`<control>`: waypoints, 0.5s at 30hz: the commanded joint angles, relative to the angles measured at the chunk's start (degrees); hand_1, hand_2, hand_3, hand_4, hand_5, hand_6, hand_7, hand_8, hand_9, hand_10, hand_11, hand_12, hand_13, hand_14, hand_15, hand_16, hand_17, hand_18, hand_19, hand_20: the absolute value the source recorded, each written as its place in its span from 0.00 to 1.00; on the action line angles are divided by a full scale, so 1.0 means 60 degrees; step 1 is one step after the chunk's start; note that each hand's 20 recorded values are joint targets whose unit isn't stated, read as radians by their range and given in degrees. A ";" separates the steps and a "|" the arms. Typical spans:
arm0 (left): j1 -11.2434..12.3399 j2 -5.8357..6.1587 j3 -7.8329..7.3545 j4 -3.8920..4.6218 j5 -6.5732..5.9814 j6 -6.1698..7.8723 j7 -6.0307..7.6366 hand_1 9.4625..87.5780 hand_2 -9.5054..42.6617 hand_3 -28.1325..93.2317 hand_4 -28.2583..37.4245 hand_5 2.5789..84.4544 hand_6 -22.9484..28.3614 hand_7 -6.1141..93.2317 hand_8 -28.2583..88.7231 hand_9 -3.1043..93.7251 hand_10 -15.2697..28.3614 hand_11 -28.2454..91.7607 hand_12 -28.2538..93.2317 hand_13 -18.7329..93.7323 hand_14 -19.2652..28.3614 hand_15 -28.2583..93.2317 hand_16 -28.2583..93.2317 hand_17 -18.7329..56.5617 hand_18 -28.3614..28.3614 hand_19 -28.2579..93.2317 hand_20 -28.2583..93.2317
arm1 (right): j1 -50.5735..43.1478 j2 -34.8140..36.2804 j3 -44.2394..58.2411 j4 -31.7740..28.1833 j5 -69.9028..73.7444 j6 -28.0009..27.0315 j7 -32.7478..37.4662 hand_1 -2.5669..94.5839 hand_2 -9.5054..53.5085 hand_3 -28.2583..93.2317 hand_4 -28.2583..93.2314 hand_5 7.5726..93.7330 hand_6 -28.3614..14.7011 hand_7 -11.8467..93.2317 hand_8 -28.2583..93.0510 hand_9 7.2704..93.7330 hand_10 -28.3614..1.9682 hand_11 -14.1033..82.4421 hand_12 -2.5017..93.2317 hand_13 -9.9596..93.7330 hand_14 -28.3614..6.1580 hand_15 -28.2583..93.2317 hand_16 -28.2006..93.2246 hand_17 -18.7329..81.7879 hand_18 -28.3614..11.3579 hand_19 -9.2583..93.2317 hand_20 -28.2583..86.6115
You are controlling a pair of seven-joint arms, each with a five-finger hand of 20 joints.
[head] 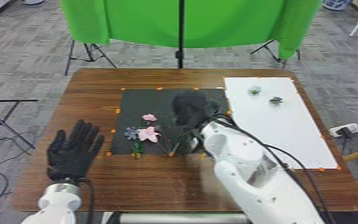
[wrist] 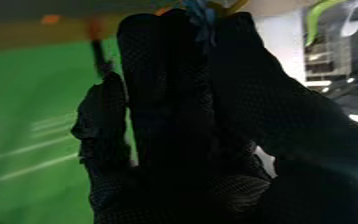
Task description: Arrange flowers
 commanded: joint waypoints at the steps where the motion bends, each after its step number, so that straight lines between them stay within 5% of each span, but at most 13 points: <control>1: -0.0052 0.0065 0.0124 -0.0085 0.0343 -0.0124 -0.0194 0.20 0.55 0.85 0.00 0.55 0.65 0.17 0.16 0.45 0.70 0.42 0.30 0.43 0.74 0.53 0.16 0.14 0.74 0.53 0.33 | -0.0298 -0.0202 -0.0267 0.0106 -0.0269 -0.0436 -0.0129 0.61 0.00 0.84 0.00 0.69 0.60 0.50 0.19 0.79 0.54 0.35 0.46 0.72 0.59 0.64 0.53 0.49 0.15 0.95 0.59; 4: -0.0085 0.0107 0.0123 -0.0066 0.0580 -0.0094 -0.0235 0.20 0.55 0.85 0.00 0.55 0.65 0.17 0.16 0.45 0.70 0.42 0.30 0.43 0.74 0.53 0.16 0.14 0.74 0.53 0.33 | -0.0190 -0.0471 -0.0327 0.0668 -0.0457 -0.0060 -0.0134 0.61 0.00 0.84 0.00 0.68 0.60 0.50 0.19 0.79 0.54 0.35 0.46 0.72 0.59 0.64 0.53 0.49 0.15 0.95 0.59; 15: -0.0127 -0.0018 0.0232 0.0033 0.0529 -0.0241 -0.0462 0.20 0.55 0.85 0.00 0.54 0.64 0.17 0.16 0.44 0.70 0.42 0.30 0.42 0.74 0.53 0.16 0.14 0.74 0.53 0.33 | -0.0064 -0.0763 -0.0272 0.1279 -0.0724 0.0062 -0.0188 0.61 0.00 0.85 0.00 0.66 0.62 0.48 0.18 0.76 0.55 0.37 0.46 0.71 0.59 0.65 0.53 0.49 0.16 0.96 0.59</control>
